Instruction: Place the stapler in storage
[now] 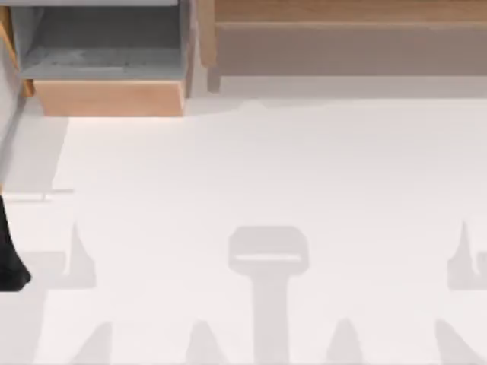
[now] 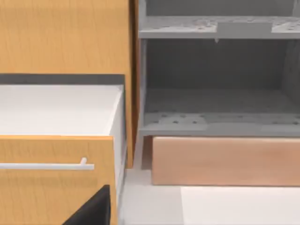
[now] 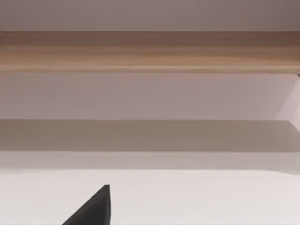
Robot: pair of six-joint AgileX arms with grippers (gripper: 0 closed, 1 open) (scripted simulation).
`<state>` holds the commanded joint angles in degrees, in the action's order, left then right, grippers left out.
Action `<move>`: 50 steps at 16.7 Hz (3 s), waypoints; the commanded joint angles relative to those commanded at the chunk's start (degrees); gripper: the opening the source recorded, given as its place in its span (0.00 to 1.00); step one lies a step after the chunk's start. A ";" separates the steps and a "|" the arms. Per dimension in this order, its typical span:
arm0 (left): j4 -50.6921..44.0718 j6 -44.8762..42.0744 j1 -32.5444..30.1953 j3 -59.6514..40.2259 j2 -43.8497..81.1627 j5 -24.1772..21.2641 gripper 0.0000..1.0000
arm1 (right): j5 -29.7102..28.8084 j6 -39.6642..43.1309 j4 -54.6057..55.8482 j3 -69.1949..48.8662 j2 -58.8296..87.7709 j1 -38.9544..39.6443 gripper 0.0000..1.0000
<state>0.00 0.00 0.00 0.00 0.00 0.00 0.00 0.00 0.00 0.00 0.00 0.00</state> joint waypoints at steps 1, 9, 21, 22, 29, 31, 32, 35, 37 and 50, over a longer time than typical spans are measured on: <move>0.00 0.00 0.00 0.00 0.00 0.00 1.00 | 0.00 0.00 0.00 0.00 0.00 0.00 1.00; -9.68 1.85 2.27 -11.87 16.54 0.05 1.00 | 0.00 0.00 0.00 0.00 0.00 0.00 1.00; -41.35 7.86 9.62 -50.49 78.28 0.21 1.00 | 0.00 0.00 0.00 0.00 0.00 0.00 1.00; -43.56 8.27 10.11 -53.17 82.45 0.21 1.00 | 0.00 0.00 0.00 0.00 0.00 0.00 1.00; -53.35 10.11 12.32 -65.06 101.08 0.17 1.00 | 0.00 0.00 0.00 0.00 0.00 0.00 1.00; -53.81 10.19 12.43 -65.62 101.85 0.17 1.00 | 0.00 0.00 0.00 0.00 0.00 0.00 1.00; -53.81 10.19 12.43 -65.62 101.85 0.17 1.00 | 0.00 0.00 0.00 0.00 0.00 0.00 1.00; -53.68 10.15 12.12 -65.44 101.67 0.17 1.00 | 0.00 0.00 0.00 0.00 0.00 0.00 1.00; -52.65 10.27 12.31 -64.75 102.17 0.17 1.00 | 0.00 0.00 0.00 0.00 0.00 0.00 1.00; -42.51 10.01 12.53 -59.59 107.12 0.15 0.77 | 0.00 0.00 0.00 0.00 0.00 0.00 1.00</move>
<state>-42.51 10.01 12.53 -59.59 107.12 0.15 0.00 0.00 0.00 0.00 0.00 0.00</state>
